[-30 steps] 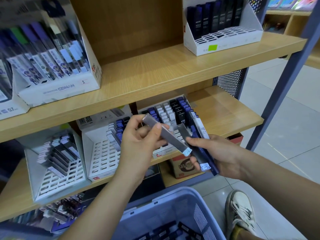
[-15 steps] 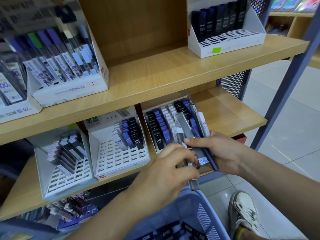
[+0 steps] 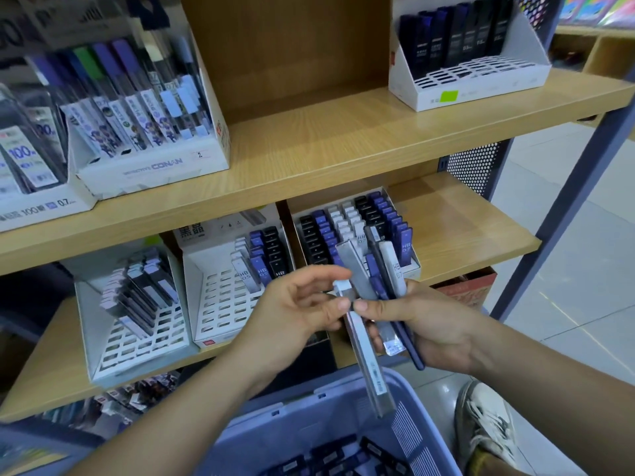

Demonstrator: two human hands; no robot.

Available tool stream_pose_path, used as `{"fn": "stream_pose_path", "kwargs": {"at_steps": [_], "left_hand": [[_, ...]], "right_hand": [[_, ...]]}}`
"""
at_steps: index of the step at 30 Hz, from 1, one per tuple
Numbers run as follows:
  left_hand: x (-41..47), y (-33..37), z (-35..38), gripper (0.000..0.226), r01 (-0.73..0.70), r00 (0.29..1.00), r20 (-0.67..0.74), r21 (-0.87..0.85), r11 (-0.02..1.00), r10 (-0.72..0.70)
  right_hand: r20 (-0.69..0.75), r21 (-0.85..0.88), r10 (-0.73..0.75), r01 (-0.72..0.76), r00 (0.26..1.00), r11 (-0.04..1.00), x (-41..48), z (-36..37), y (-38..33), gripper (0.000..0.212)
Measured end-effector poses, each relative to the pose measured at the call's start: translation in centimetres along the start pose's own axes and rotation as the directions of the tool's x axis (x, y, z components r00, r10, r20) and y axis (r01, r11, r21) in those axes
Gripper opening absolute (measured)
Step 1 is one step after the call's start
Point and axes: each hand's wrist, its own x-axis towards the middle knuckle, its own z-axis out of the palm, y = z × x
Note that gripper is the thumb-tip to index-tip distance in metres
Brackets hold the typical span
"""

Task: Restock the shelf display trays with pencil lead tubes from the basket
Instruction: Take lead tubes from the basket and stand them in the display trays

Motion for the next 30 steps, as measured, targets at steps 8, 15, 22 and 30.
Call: {"fn": "stream_pose_path", "kwargs": {"at_steps": [8,15,22,30], "left_hand": [[0.3,0.1,-1.5,0.027,-0.052,0.977,-0.207,-0.041,0.998,0.043],[1.0,-0.2,-1.3,0.020,-0.040,0.941,-0.335,0.033,0.999,0.049],[7.2,1.4,0.6,0.017,-0.067,0.944,-0.282,0.342,0.937,0.170],[16.0,0.0,2.1,0.028,-0.076,0.959,-0.053,0.900,0.429,0.280]], "right_hand": [[0.070,-0.130,0.040,-0.031,0.997,0.991,-0.4,1.1,-0.1,0.032],[0.117,-0.207,0.089,-0.063,0.989,0.976,-0.7,0.6,0.4,0.036],[-0.112,-0.249,-0.030,0.002,0.993,0.969,-1.0,-3.2,-0.7,0.016],[-0.344,-0.200,-0.115,0.048,0.932,0.979,-2.2,-7.2,-2.6,0.018]]}}
